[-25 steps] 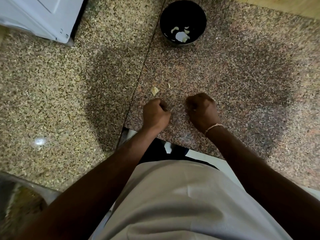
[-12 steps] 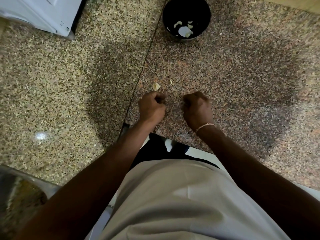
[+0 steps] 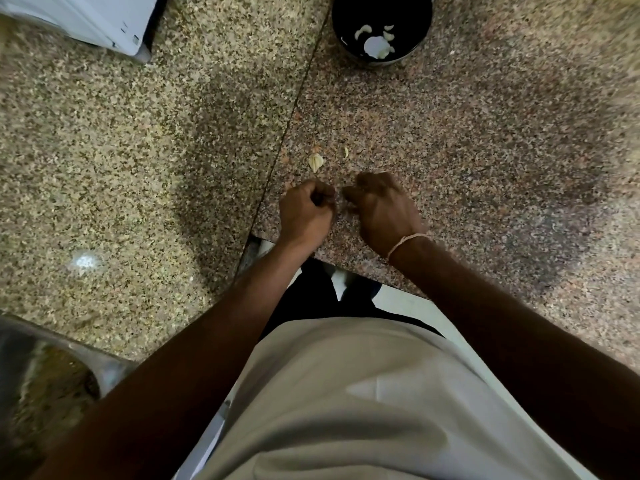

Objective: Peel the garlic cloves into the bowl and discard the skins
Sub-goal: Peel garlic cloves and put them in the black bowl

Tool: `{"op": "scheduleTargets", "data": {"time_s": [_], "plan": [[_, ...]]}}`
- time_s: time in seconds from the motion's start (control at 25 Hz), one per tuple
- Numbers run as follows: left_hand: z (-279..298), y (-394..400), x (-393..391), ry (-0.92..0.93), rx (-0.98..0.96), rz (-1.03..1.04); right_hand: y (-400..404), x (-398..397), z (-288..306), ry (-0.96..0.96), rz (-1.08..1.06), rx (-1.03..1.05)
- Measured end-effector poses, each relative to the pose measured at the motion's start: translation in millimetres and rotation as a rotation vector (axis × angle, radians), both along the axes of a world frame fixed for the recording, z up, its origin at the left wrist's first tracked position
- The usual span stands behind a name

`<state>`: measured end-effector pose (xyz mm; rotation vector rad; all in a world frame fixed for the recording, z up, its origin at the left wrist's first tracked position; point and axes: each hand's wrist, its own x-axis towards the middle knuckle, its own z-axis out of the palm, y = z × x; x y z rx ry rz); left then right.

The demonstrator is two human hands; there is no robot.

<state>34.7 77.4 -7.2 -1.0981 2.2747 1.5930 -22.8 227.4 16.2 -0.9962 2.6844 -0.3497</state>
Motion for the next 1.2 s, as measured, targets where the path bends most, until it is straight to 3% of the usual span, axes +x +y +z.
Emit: {"op": "scheduleTargets", "data": {"time_s": [0.28,0.4,0.48,0.6,0.68,0.76,0.92,1.2], "plan": [[4.8,-0.3,5.2,-0.013,-0.036,-0.023,14.3,-2.2,-11.8,0.137,0.282,0.053],[5.5,1.5,6.0,-0.017,-0.085,-0.067,20.2,-6.4,-14.8,0.167,0.292,0.014],[7.4,4.4,7.3,-0.001,-0.155,-0.117,24.4,-9.1,-15.6,0.133,0.16,-0.082],[10.4,11.3,5.6,0.029,-0.294,-0.213,31.0,-12.1,-15.6,-0.042,-0.356,-0.412],[11.7,16.5,0.7,0.047,-0.348,-0.277,35.0,-16.3,-14.8,-0.435,-0.799,-0.638],[13.6,23.0,-5.0,0.062,-0.386,-0.339,38.8,-18.1,-11.8,-0.837,-1.057,-0.888],[15.3,33.5,-16.4,0.133,-0.458,-0.428,44.2,-18.3,-3.7,-1.061,-1.187,-1.12],[13.4,36.0,-33.7,0.106,-0.583,-0.609,43.6,-14.1,-1.0,-1.038,-1.244,-1.155]]}}
